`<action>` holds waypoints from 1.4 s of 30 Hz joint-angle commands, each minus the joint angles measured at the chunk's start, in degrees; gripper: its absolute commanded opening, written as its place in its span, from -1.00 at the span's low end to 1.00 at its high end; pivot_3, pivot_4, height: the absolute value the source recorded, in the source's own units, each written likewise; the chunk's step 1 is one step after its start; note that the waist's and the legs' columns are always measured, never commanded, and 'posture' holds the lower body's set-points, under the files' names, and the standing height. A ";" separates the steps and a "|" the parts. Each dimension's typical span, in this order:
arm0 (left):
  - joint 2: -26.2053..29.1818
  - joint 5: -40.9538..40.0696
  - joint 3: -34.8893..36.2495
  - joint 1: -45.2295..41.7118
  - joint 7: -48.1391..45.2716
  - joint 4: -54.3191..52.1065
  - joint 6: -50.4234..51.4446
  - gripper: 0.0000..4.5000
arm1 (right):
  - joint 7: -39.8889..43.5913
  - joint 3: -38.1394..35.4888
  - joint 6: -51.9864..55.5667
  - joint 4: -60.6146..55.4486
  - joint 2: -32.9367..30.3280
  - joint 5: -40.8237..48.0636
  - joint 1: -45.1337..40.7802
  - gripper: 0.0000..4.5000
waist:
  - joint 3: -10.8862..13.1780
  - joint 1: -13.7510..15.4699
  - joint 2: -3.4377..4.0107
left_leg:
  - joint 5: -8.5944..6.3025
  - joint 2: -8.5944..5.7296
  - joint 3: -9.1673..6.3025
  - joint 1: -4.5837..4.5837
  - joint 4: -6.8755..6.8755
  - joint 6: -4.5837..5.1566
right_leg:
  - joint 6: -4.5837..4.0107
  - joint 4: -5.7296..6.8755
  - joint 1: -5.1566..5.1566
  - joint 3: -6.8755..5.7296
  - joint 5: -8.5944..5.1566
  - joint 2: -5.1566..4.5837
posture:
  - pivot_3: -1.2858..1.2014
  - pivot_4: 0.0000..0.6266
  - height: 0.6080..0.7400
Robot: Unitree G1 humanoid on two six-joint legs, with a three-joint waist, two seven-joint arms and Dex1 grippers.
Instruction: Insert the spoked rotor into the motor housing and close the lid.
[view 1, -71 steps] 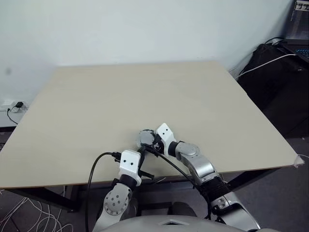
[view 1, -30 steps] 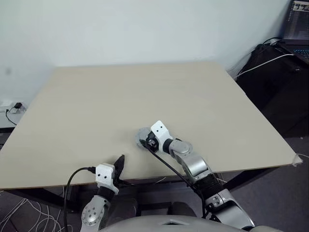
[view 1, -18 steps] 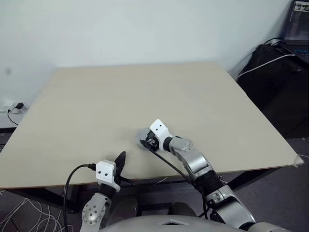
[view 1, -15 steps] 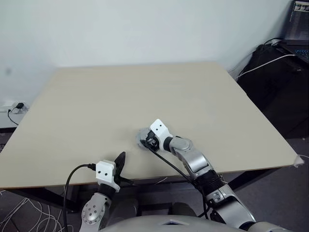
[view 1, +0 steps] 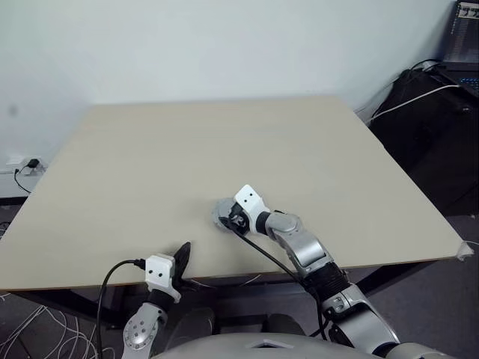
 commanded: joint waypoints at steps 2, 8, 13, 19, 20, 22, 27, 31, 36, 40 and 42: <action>-0.36 -0.08 0.84 -1.96 -1.12 4.24 -4.82 -1.00 | -0.15 -0.79 0.07 -0.46 -0.79 -0.20 0.13 0.46 | -0.01 0.01 -0.01 | 0.00 0.00 0.00 0.00 -0.01 0.00 | -0.05 -0.01 0.00 0.00 0.03 0.00 | 0.03 -1.00 1.00; -0.57 -0.28 1.39 -3.59 -1.81 8.29 -7.51 -1.00 | -0.96 -0.17 0.81 -0.53 -1.53 -1.53 -0.11 0.46 | -0.05 0.24 0.03 | 0.00 0.00 0.00 0.00 -0.01 0.00 | -0.04 0.00 0.01 -0.01 0.04 0.00 | 0.03 -1.00 1.00; -0.73 -0.05 1.07 -3.55 -1.35 7.46 -7.57 -1.00 | -1.32 -0.18 1.77 0.20 -1.82 -1.94 -0.53 0.46 | -0.08 0.51 0.05 | 0.00 0.00 -0.01 0.00 0.01 0.00 | 0.05 0.02 0.02 -0.04 0.01 -0.02 | 0.03 -1.00 1.00; -0.86 0.23 0.74 -3.09 -0.64 4.75 -6.11 -1.00 | -2.66 -0.71 3.27 0.85 -1.13 -1.99 -1.21 0.46 | -0.12 0.57 0.01 | 0.00 0.00 -0.01 0.00 0.01 0.00 | 0.05 0.02 0.02 -0.04 0.02 -0.02 | 0.03 -1.00 1.00; -0.82 0.21 0.73 -2.96 -0.58 4.25 -5.84 -1.00 | -2.76 -0.69 3.39 0.90 -1.05 -2.00 -1.28 0.46 | -0.13 0.56 0.01 | 0.00 0.00 -0.01 0.00 0.01 0.00 | 0.05 0.03 0.02 -0.04 0.03 -0.03 | 0.03 -1.00 1.00; -0.70 0.16 0.75 -2.68 -0.46 3.14 -5.21 -1.00 | -2.87 -0.48 3.64 0.91 -0.89 -2.06 -1.33 0.46 | -0.15 0.56 0.00 | 0.00 0.00 -0.01 0.00 0.01 0.00 | 0.08 0.03 0.02 -0.04 0.02 -0.03 | 0.03 -1.00 1.00; -0.67 0.01 1.13 -2.26 0.85 -1.55 -1.80 -1.00 | -2.34 -0.11 5.07 0.76 -0.57 -1.64 -1.26 0.46 | -0.16 0.53 0.01 | 0.00 0.00 -0.02 0.01 0.01 0.00 | 0.19 0.04 0.02 -0.03 -0.02 -0.04 | 0.03 -1.00 1.00; -1.25 0.53 2.33 -5.00 5.40 -7.59 7.22 -1.00 | -2.42 0.05 5.44 0.82 -0.56 -1.77 -1.26 0.46 | -0.16 0.55 -0.01 | 0.00 0.00 -0.04 0.01 0.01 0.00 | 0.20 0.06 0.02 -0.04 -0.02 -0.04 | 0.03 -1.00 1.00; -1.39 2.01 3.44 -11.29 10.99 -14.22 21.29 -1.00 | -2.68 -0.13 5.55 0.98 -0.33 -1.68 -1.36 0.46 | -0.17 0.54 -0.02 | 0.01 0.00 -0.06 0.02 0.02 -0.02 | 0.28 0.08 0.02 -0.06 0.02 0.02 | 0.03 -1.00 1.00; -0.13 -1.75 3.74 -18.65 9.13 -15.53 35.97 -1.00 | -2.94 -0.29 5.70 0.75 0.01 -1.57 -1.33 0.46 | -0.17 0.47 -0.03 | 0.03 0.00 -0.06 0.06 0.04 -0.04 | 0.32 0.08 0.03 -0.03 0.05 0.35 | 0.03 -1.00 1.00; 0.16 -3.41 4.05 -20.87 8.06 -15.80 40.20 -1.00 | -3.04 -0.32 5.70 0.80 0.15 -1.55 -1.37 0.46 | -0.17 0.27 -0.03 | 0.05 0.00 -0.10 0.07 0.05 -0.07 | 0.33 0.09 0.03 -0.02 0.07 0.42 | 0.03 -1.00 1.00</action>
